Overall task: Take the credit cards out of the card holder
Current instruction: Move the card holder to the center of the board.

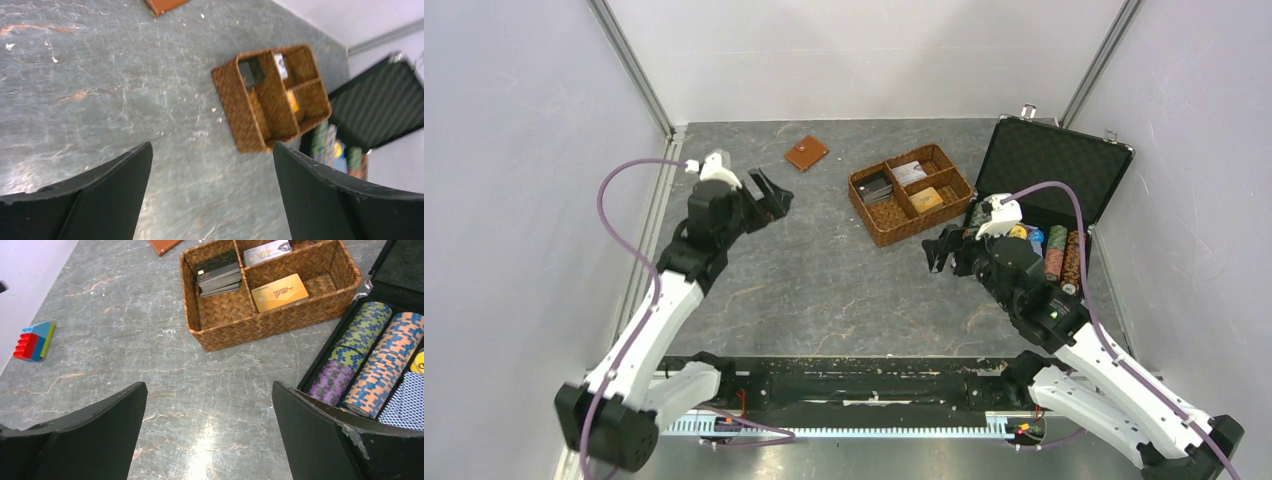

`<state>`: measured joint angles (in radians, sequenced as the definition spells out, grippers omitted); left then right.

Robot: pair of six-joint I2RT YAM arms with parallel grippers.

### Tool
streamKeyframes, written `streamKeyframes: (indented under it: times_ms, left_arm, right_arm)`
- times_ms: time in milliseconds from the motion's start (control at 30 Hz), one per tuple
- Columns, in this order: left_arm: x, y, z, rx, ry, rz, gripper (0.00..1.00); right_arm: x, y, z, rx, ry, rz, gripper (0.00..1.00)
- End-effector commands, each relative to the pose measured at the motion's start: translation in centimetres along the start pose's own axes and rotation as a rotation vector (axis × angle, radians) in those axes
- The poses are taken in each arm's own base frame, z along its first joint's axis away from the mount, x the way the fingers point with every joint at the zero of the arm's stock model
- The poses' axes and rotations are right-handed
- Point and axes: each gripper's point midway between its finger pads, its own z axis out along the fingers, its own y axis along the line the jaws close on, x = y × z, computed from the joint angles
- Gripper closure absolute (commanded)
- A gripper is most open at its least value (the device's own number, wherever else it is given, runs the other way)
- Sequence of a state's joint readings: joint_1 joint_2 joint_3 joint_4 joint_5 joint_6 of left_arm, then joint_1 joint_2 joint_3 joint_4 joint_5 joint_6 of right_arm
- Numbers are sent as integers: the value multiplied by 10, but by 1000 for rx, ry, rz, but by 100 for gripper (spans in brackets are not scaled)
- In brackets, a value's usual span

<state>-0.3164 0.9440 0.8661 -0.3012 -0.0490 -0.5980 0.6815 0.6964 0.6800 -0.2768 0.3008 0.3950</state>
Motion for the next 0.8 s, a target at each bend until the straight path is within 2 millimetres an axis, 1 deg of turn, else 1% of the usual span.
streamKeyframes:
  times_ms: [0,33,67,133,267,367,467,500,533,667,767]
  left_arm:
    - [-33,-11,42,42,-2,-277,9]
    - [-34,-9,53,50,7,-315,12]
    - [-38,-7,63,50,-5,-338,13]
    - [-39,2,87,31,-11,-372,14]
    - [-47,17,134,16,-36,-390,24]
    - [-43,26,173,23,-40,-391,34]
    - [-36,33,214,36,-26,-410,38]
    - [-36,34,225,42,-26,-417,40]
    - [-32,40,237,33,-18,-430,41]
    - [-34,51,273,35,-42,-461,44]
    - [-29,61,294,17,-41,-468,46]
  right_arm:
    - [-11,11,-3,-69,-51,-14,1]
    - [-8,11,-3,-70,-46,-16,1]
    - [-5,10,-4,-74,-42,-17,1]
    - [1,10,-5,-83,-32,-12,1]
    - [7,10,-7,-95,-25,8,1]
    - [12,10,-7,-99,-14,30,1]
    - [20,11,-8,-110,6,43,1]
    - [21,11,-8,-108,11,46,1]
    - [23,11,-8,-111,18,45,1]
    - [19,12,-11,-107,33,31,1]
    - [18,11,-10,-97,37,19,1]
